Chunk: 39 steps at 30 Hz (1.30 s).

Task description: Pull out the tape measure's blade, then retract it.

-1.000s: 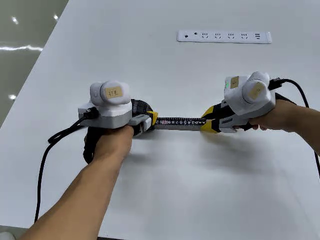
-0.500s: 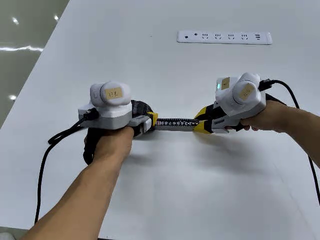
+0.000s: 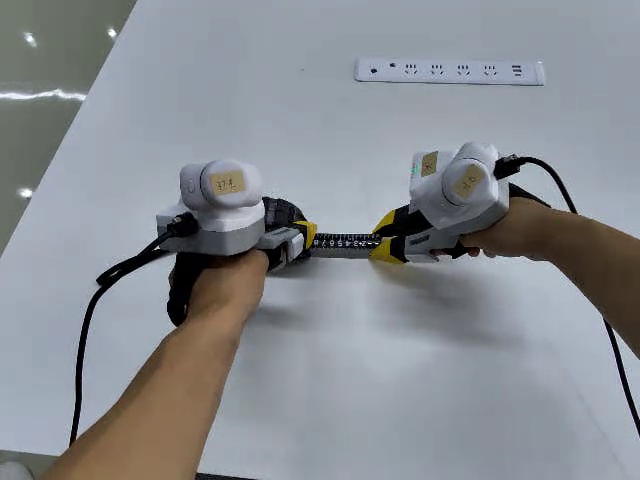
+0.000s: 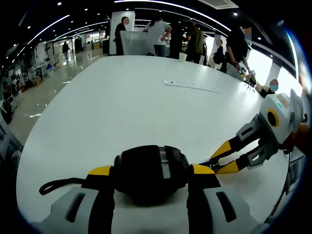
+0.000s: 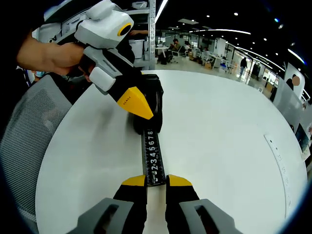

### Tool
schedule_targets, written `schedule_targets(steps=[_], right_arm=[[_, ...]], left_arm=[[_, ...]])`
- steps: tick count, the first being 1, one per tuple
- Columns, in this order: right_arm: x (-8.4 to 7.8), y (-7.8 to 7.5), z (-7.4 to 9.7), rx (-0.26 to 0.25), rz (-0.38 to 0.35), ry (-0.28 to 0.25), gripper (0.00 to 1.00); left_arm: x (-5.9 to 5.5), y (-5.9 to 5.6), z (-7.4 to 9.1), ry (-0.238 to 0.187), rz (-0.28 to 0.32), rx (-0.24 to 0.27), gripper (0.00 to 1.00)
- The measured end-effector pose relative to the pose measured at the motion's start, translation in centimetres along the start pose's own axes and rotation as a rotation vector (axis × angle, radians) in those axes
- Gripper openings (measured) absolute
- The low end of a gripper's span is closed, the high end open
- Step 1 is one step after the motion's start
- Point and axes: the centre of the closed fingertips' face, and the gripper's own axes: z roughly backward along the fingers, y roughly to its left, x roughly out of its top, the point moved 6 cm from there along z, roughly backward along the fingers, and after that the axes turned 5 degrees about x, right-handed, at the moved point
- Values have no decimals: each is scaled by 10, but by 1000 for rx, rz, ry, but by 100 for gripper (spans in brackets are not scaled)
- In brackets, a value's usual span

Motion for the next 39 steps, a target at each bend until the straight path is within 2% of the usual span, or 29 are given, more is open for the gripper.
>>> schedule_targets(steps=[39], right_arm=[[31,3,-31,11,20,-42,10]], left_arm=[[0,2,0,8,12,-11,55]])
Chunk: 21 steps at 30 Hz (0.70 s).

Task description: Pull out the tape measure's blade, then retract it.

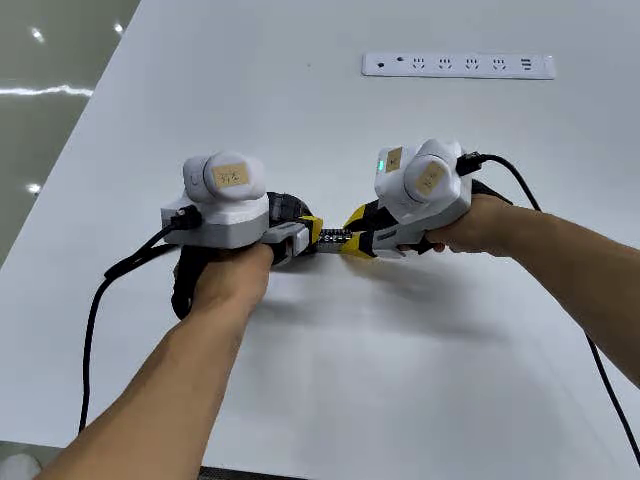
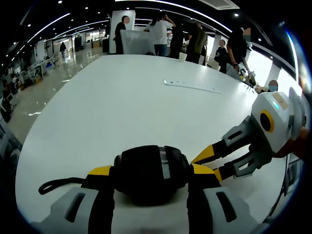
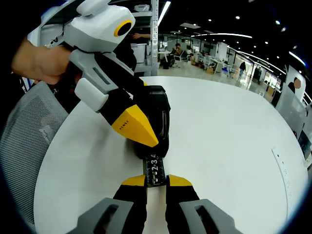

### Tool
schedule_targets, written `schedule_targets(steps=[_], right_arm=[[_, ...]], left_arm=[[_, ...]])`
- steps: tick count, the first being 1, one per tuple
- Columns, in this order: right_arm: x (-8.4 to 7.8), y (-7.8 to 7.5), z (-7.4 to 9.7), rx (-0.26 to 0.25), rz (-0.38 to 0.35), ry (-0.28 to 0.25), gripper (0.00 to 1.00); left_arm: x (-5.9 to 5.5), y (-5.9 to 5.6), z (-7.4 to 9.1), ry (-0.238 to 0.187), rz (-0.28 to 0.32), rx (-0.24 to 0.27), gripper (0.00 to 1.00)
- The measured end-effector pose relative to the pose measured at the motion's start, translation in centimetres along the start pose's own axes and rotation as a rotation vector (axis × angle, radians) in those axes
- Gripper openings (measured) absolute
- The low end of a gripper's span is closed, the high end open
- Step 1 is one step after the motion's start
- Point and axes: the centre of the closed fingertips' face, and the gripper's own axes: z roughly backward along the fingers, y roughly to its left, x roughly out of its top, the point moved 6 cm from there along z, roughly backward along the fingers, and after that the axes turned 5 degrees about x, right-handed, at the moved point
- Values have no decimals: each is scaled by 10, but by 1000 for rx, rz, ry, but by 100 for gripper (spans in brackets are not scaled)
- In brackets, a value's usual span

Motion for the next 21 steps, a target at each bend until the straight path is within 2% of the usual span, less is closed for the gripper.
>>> schedule_targets(steps=[21], right_arm=[[15,2,-17,12,16,-13,11]], left_arm=[[0,1,0,6,-4,-20,55]])
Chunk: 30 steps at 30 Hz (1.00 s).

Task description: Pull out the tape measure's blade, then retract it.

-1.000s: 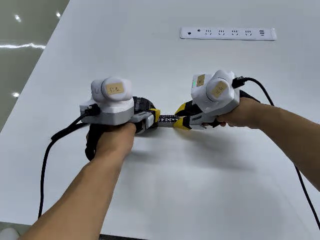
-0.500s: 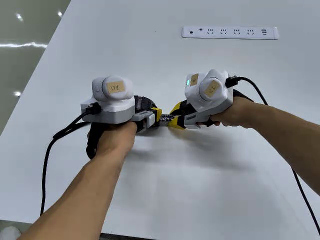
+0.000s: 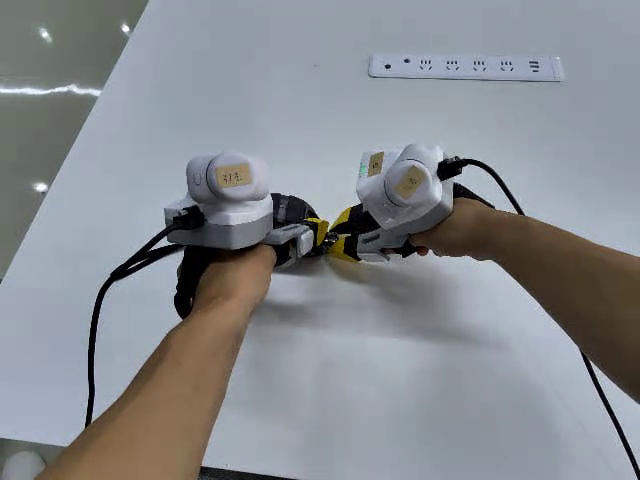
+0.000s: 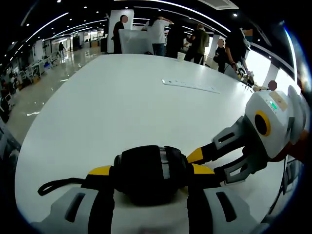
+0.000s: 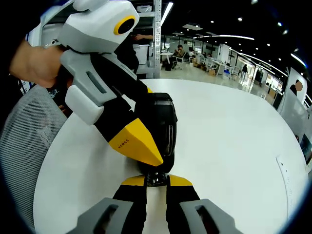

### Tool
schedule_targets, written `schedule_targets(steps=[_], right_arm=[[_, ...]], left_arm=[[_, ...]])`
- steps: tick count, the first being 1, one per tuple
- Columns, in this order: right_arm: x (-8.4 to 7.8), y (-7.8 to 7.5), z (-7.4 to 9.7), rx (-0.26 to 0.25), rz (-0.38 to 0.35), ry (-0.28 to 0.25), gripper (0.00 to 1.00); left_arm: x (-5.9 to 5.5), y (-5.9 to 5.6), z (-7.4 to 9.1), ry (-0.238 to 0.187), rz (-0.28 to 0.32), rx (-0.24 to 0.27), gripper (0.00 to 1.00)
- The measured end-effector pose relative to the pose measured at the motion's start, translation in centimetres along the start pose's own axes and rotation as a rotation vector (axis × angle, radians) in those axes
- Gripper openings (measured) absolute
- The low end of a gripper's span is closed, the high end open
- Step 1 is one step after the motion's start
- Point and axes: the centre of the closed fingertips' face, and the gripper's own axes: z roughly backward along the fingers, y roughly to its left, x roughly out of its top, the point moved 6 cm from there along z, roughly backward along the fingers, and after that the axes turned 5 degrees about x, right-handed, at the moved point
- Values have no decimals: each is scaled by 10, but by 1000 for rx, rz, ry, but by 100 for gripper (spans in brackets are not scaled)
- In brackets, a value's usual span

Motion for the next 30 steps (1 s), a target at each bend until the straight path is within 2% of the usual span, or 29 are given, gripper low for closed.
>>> schedule_targets(steps=[16,30], right_arm=[[1,-1,-2,5,44,28,12],[2,-3,4,-8,32,23,18]], left_arm=[[1,-3,0,17,-7,-3,58],[1,-2,0,34,7,-11,59]])
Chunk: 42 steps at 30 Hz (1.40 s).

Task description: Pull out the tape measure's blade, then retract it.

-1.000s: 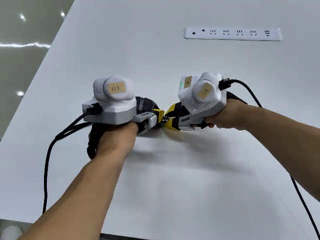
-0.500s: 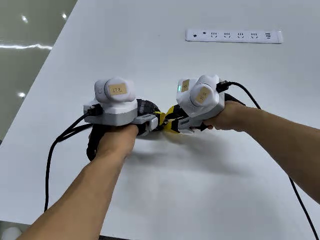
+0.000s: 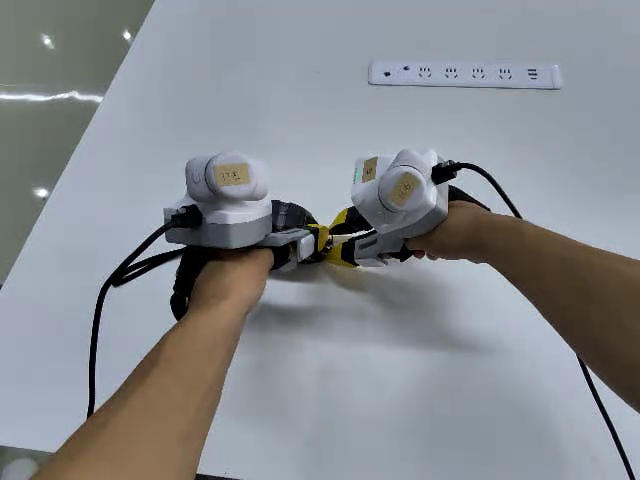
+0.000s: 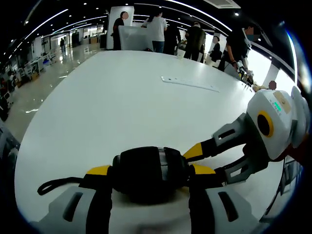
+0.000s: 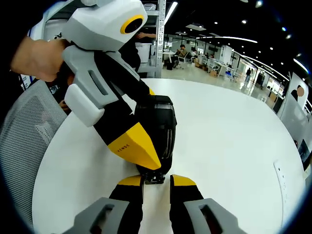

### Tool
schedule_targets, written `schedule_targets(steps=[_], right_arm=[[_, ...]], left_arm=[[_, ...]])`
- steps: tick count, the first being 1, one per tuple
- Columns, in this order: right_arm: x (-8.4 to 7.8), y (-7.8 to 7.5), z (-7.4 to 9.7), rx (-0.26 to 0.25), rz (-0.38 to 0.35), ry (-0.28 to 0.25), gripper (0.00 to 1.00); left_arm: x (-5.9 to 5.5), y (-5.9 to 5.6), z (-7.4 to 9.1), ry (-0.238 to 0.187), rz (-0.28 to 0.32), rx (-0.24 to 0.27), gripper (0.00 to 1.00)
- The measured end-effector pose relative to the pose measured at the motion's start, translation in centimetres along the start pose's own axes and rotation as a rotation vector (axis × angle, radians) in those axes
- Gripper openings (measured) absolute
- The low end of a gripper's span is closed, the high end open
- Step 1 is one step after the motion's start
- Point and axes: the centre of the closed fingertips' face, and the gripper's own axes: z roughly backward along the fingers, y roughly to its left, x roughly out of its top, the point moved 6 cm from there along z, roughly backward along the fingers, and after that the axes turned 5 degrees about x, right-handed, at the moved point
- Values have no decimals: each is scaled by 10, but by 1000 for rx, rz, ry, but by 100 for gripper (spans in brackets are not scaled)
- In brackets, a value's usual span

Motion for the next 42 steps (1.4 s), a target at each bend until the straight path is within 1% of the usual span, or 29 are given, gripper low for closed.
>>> schedule_targets(steps=[6,14,25,35,38,42], right_arm=[[-4,3,6,-1,-6,6,21],[-9,7,19,-19,-30,0,26],[-22,11,37,-63,-68,-12,33],[-31,13,60,-123,-120,-37,39],[-34,14,66,-139,-134,-45,41],[-37,16,73,-159,-142,-47,43]], left_arm=[[-1,2,3,6,-11,-2,60],[-5,4,8,9,-33,-9,65],[-10,3,15,3,-68,-30,69],[-14,4,21,-29,-104,-71,73],[-16,3,23,-41,-114,-95,74],[-19,3,23,-43,-125,-113,75]])
